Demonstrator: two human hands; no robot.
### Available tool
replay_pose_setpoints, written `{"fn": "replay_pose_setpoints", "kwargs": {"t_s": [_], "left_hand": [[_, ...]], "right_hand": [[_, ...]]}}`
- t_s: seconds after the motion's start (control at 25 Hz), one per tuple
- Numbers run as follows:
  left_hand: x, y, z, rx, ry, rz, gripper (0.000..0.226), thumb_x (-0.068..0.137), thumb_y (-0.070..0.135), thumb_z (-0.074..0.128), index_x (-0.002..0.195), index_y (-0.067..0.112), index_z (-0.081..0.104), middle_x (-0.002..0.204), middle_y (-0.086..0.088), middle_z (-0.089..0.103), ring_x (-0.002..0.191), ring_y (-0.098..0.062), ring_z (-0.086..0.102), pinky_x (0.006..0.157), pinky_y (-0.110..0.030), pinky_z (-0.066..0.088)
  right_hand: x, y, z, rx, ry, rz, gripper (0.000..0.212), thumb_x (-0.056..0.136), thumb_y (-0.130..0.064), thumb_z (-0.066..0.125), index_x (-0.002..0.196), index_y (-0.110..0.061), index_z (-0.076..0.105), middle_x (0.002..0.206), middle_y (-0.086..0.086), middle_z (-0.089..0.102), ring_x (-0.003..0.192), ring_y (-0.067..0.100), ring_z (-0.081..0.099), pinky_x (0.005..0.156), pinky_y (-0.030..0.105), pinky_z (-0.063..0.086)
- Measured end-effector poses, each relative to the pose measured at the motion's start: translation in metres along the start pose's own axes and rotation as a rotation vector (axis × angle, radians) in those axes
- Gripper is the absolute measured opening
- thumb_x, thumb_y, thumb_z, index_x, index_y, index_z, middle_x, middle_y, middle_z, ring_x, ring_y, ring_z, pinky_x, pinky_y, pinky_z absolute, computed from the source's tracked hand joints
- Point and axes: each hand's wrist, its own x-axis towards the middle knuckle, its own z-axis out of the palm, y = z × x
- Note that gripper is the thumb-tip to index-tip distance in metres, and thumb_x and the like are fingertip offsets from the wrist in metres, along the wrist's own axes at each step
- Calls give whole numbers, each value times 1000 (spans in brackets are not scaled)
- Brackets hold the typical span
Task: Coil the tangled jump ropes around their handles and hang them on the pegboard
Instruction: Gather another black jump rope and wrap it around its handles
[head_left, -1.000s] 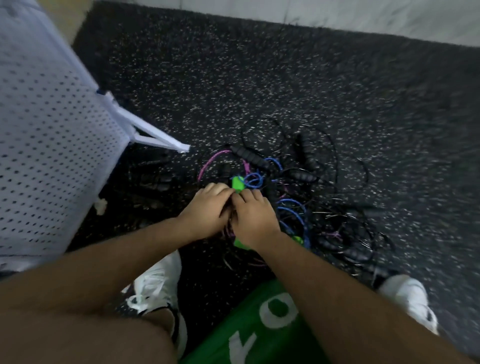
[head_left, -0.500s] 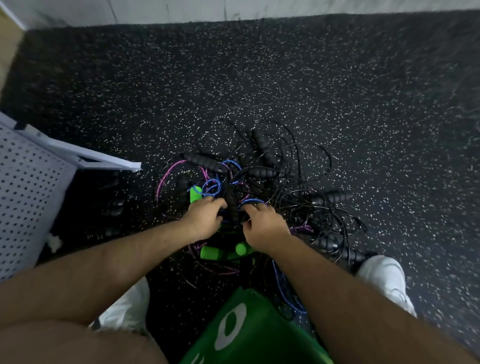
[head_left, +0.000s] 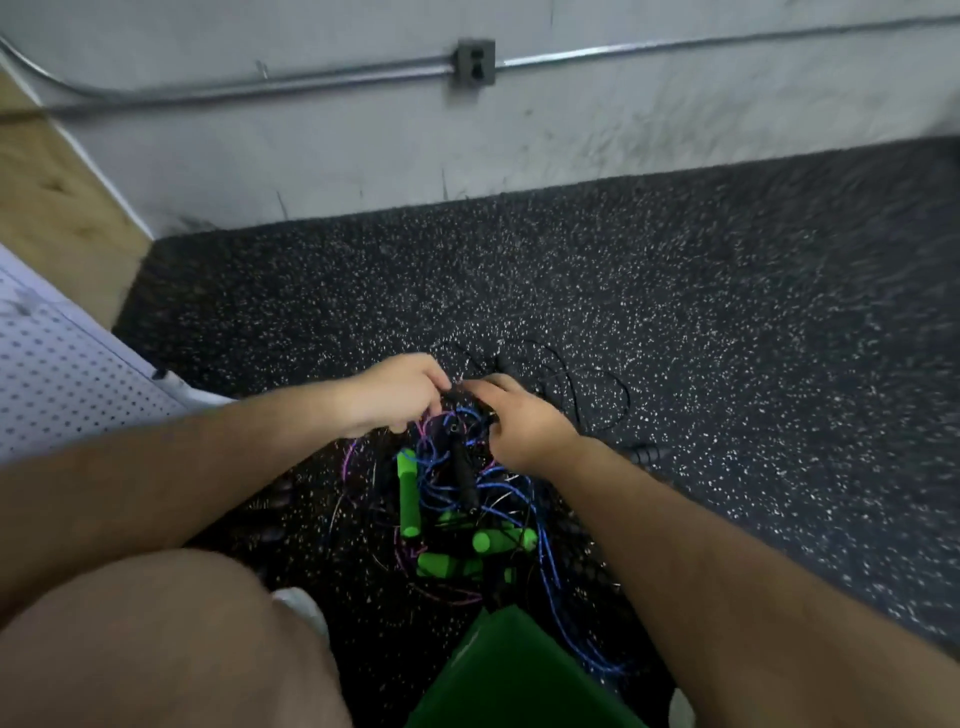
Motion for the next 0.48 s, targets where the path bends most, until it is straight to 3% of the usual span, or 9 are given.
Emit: {"fn": "replay_pose_setpoints", "kwargs": {"t_s": [0.08,0.12,0.2,0.28,0.36,0.48], "left_hand": [[-35,42,-26,-36,25,76,27,92,0,49,108,17,63,100,-15,72,54,-10,44,48,-26,35],[-54,63,-39,-38,38,130,22,94,2,52,108,16,63,95,-13,72,49,-7,43,48,-25,35],[-83,97,-58,-91,74,250,16,97,3,54,109,12,61,84,-10,70,45,-7,39,45,-24,32],[-107,121,-68,-214,136,368,9,99,7,56,107,9,60,76,-8,64,46,-9,39,44,-25,34],[-123,130,-68,-314,151,463,8,102,19,58,100,12,60,70,-3,59,53,-12,51,55,-29,45],[-118,103,-58,-86,66,375,24,104,32,51,98,12,62,79,-4,72,78,-16,72,78,-35,51]], "right_hand": [[-19,-29,-32,201,10,-38,59,91,-5,50,142,-34,44,131,-9,52,106,12,59,93,18,46],[-31,-45,-49,312,22,-62,46,92,-6,53,130,-32,50,114,-11,59,89,7,60,84,17,48],[-45,-68,-81,396,122,-89,13,100,-17,54,111,-18,60,95,-5,67,73,11,59,76,33,54],[-58,-83,-123,368,235,-77,22,105,-27,47,97,-14,63,84,0,72,67,14,61,67,35,53],[-80,-93,-172,310,432,-67,27,106,-30,46,91,-16,64,77,-1,72,64,12,61,62,29,47],[-102,-91,-220,295,602,-22,23,106,-28,46,99,-16,64,80,-1,72,66,10,61,58,24,41]]}}
